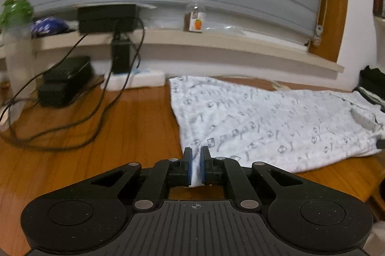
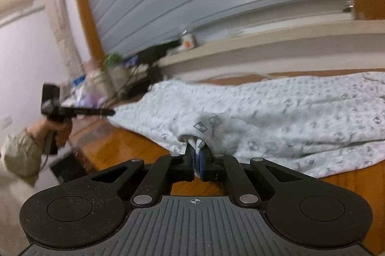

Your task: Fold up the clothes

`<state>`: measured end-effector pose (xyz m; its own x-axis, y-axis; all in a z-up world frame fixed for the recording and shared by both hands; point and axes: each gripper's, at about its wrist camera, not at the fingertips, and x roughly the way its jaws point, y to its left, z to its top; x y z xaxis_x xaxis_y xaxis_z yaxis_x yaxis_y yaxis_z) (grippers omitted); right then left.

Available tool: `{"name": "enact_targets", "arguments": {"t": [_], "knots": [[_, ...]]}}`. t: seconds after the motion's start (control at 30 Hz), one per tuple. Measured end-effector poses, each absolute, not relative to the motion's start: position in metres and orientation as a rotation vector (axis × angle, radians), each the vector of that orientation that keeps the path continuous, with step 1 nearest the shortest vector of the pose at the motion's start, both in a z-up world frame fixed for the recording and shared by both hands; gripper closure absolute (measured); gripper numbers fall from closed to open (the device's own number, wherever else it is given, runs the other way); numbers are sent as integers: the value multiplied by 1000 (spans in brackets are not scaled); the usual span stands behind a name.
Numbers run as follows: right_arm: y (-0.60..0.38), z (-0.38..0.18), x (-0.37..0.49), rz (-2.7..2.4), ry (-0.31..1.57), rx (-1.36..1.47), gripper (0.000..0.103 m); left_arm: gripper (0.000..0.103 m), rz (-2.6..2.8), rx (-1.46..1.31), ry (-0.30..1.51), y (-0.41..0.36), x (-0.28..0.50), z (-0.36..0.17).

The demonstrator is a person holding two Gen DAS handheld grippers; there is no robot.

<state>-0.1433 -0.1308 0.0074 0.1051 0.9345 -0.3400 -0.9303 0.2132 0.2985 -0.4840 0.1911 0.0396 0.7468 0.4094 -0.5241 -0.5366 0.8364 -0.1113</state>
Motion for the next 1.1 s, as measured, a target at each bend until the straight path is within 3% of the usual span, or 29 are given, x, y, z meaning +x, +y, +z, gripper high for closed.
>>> {"name": "enact_targets", "arguments": {"t": [0.13,0.2,0.23,0.27,0.37,0.43,0.63,0.73,0.77,0.87,1.1], "knots": [[-132,1,-147,1380,548,-6,92,88,532,-254,530,187,-487,41],[-134,1,-145,1367,540,25,83,76,531,-249,505,188,-485,48],[-134,1,-145,1359,536,38,73,75,525,-239,496,189,-480,52],[-133,1,-144,1352,535,45,72,72,518,-229,488,190,-475,56],[-127,-1,-141,1338,539,48,76,56,484,-196,480,194,-453,62],[-126,-4,-140,1340,542,46,98,55,464,-228,480,205,-435,61],[-149,-4,-149,1354,558,1,97,55,463,-201,548,218,-390,50],[-155,3,-148,1338,548,-29,91,49,480,-229,538,228,-398,45],[-159,8,-146,1323,539,-23,81,47,486,-238,534,231,-400,43],[-169,26,-139,1271,486,-18,64,43,502,-302,513,251,-412,39],[-130,39,-137,1261,396,-136,61,36,464,-372,514,300,-391,38]]}}
